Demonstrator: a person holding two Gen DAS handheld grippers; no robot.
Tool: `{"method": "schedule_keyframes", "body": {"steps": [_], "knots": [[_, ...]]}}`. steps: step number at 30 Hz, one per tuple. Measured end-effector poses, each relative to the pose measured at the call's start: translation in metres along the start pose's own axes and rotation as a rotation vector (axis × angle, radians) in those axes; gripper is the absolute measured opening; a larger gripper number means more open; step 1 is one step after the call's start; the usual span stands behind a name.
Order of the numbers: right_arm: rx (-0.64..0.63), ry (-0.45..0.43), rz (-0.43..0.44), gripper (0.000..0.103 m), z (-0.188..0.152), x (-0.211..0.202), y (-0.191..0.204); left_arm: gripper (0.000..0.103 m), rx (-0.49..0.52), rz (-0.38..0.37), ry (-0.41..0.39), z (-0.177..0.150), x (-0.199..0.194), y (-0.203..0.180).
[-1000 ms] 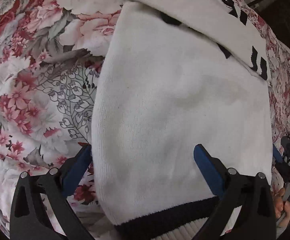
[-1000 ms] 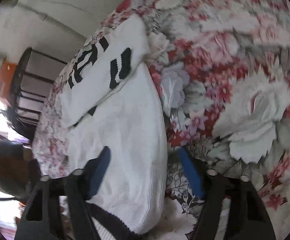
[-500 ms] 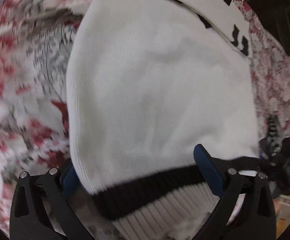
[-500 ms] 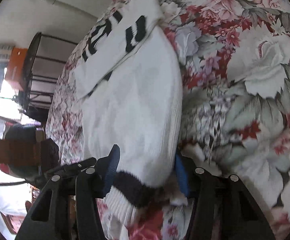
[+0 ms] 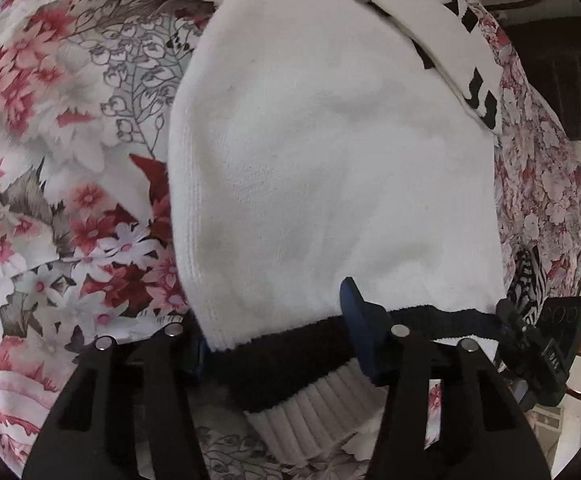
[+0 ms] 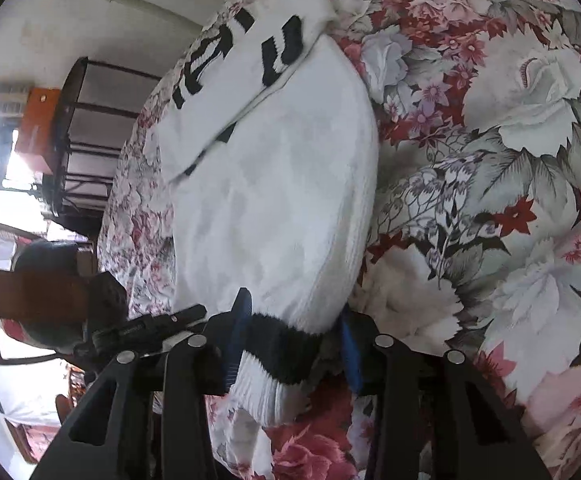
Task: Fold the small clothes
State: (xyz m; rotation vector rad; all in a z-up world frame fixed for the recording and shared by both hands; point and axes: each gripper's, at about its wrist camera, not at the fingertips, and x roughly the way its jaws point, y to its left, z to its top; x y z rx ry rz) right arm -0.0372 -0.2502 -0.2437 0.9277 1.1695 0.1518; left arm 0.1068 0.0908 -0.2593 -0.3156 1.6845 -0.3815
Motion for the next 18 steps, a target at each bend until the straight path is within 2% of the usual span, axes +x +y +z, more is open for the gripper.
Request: {"method": "schedule_keyframes", "body": {"steps": [2,3,4,5,7,9,14,18], "knots": [[-0.027,0.007,-0.016,0.041,-0.002,0.001,0.004,0.044,0.021,0.027,-0.005,-0.003,-0.003,-0.005],[-0.036,0.005,-0.023,0.039,-0.003,0.0,0.005,0.036,0.037,0.036,-0.012,-0.006,-0.005,-0.007],[-0.036,0.0,-0.022,0.024,-0.004,-0.001,0.005,0.029,0.047,0.043,-0.022,-0.007,-0.007,-0.009],[-0.03,0.002,-0.005,0.017,-0.004,0.0,0.005,0.025,0.052,0.053,-0.036,-0.006,-0.01,-0.011],[-0.028,-0.014,0.01,0.014,-0.004,-0.004,0.007,0.011,0.034,0.037,-0.058,-0.004,-0.017,-0.008],[-0.036,-0.045,0.037,0.014,-0.001,-0.013,0.012,0.01,0.027,-0.009,-0.086,-0.003,-0.027,-0.008],[-0.001,-0.109,0.104,0.014,0.014,-0.029,0.016,0.01,0.077,-0.055,-0.205,0.002,-0.061,-0.026],[0.046,-0.123,0.135,0.014,0.031,-0.032,0.014,0.01,0.081,-0.06,-0.257,0.018,-0.076,-0.035]]}}
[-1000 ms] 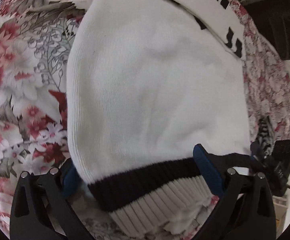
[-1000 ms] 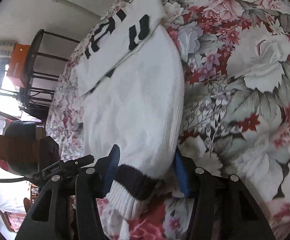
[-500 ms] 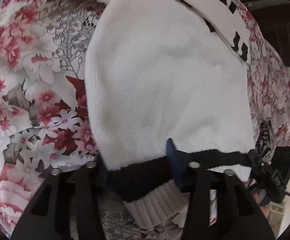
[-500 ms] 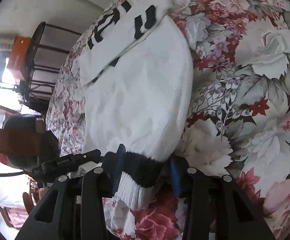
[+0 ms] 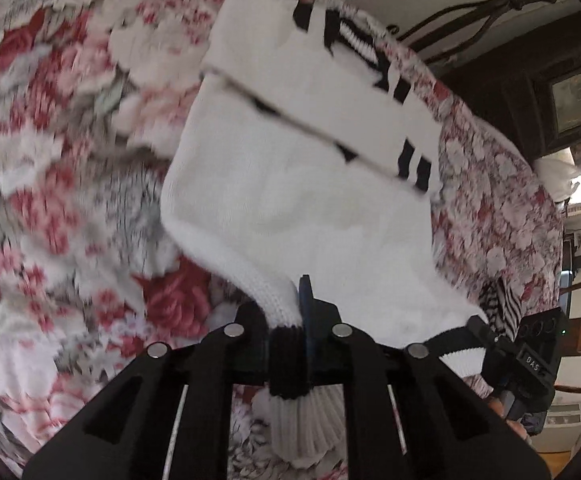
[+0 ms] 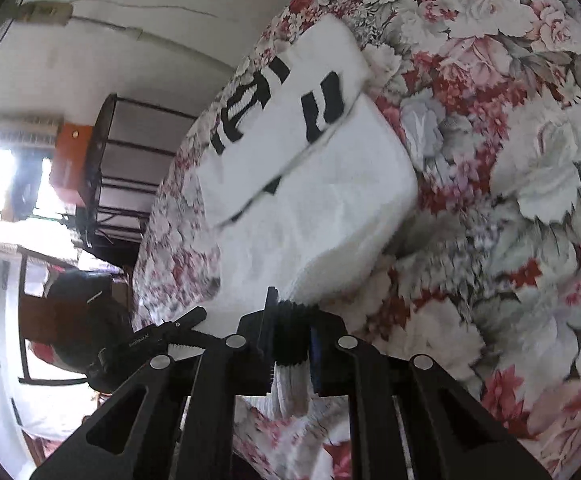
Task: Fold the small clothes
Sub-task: 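Lift the hem with both grippers and fold it toward the collar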
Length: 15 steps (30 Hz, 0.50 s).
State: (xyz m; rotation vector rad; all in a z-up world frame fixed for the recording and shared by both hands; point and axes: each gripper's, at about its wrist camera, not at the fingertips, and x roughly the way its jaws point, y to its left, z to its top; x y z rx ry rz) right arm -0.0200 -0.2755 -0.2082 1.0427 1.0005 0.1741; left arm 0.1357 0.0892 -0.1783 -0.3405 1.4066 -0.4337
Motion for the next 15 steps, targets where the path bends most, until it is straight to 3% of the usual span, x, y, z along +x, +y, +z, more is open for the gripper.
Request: {"method": "schedule_keyframes", "body": {"steps": [8,15], "knots": [[-0.035,-0.032,0.015,0.014,0.045,0.008,0.028,0.01,-0.005,0.027,-0.072,0.045,-0.008,-0.008],[0.013,-0.049,0.018,0.014,0.091,0.029,0.023,0.01,0.007,0.034,-0.105,0.083,-0.001,-0.019]]}}
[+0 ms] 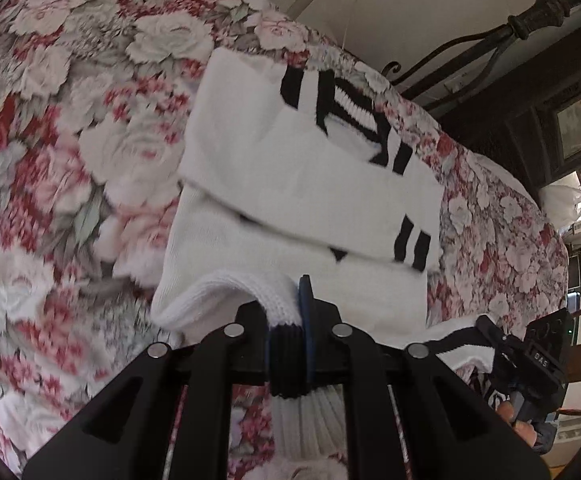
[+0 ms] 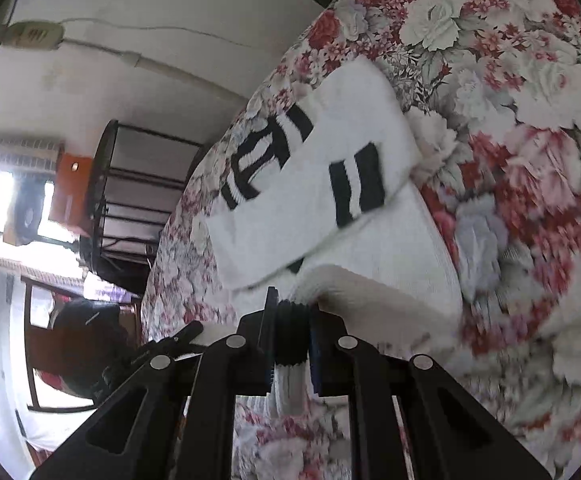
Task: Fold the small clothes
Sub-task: 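Lift the hem with both grippers and fold it toward the collar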
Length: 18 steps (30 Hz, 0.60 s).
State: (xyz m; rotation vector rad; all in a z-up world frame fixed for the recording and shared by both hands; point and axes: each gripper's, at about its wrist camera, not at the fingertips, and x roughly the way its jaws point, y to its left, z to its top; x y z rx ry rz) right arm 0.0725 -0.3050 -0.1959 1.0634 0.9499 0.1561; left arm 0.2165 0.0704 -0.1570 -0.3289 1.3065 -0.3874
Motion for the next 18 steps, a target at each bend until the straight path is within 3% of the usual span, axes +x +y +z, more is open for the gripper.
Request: {"method": "schedule_keyframes", "body": {"steps": [18], "knots": [[0.061,-0.05,0.072,0.014,0.088,0.052,0.014,0.01,-0.107,-0.055,-0.11,0.104,0.026,-0.01]]}}
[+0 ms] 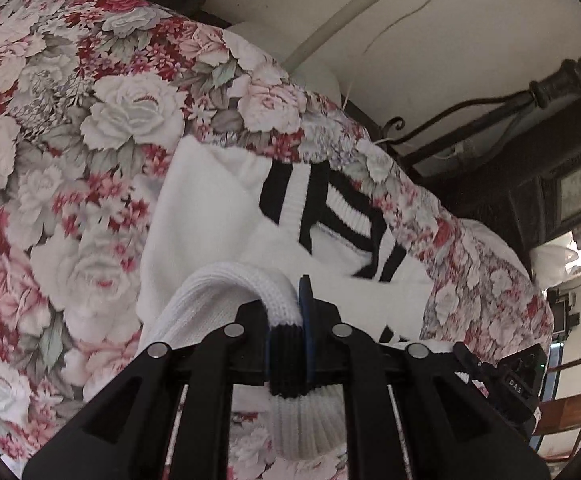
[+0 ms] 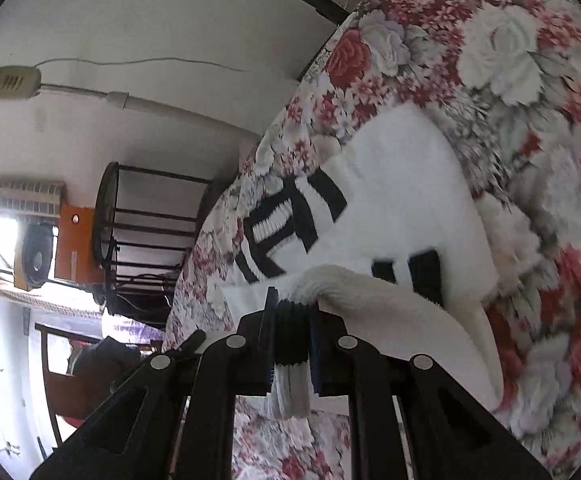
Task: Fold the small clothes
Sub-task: 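Lift the hem with both grippers and fold it toward the collar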
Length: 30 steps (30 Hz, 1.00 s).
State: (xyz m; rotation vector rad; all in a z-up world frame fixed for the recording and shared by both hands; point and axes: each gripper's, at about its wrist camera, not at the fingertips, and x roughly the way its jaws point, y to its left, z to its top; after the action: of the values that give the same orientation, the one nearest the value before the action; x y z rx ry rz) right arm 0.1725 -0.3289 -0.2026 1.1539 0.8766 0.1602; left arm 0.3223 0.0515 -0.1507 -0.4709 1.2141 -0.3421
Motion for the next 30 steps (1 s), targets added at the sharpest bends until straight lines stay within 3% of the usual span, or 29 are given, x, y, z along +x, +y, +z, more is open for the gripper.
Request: {"method": "schedule_keyframes", "body": {"steps": [17,27,29,30], "knots": [[0.093,-0.022,0.068,0.014,0.048,0.043,-0.034,0.011,-0.004,-0.002,-0.003,0.033,0.046,0.006],[0.069,-0.036,0.056,0.014,0.064,0.06,-0.036,0.011,0.048,0.016,-0.061,0.04,0.055,0.002],[0.062,-0.039,0.02,0.017,0.066,0.063,-0.04,0.017,0.051,0.058,-0.062,0.042,0.06,0.003],[0.081,-0.043,0.01,0.035,0.067,0.064,-0.044,0.026,0.042,0.082,-0.063,0.042,0.061,0.005]]}}
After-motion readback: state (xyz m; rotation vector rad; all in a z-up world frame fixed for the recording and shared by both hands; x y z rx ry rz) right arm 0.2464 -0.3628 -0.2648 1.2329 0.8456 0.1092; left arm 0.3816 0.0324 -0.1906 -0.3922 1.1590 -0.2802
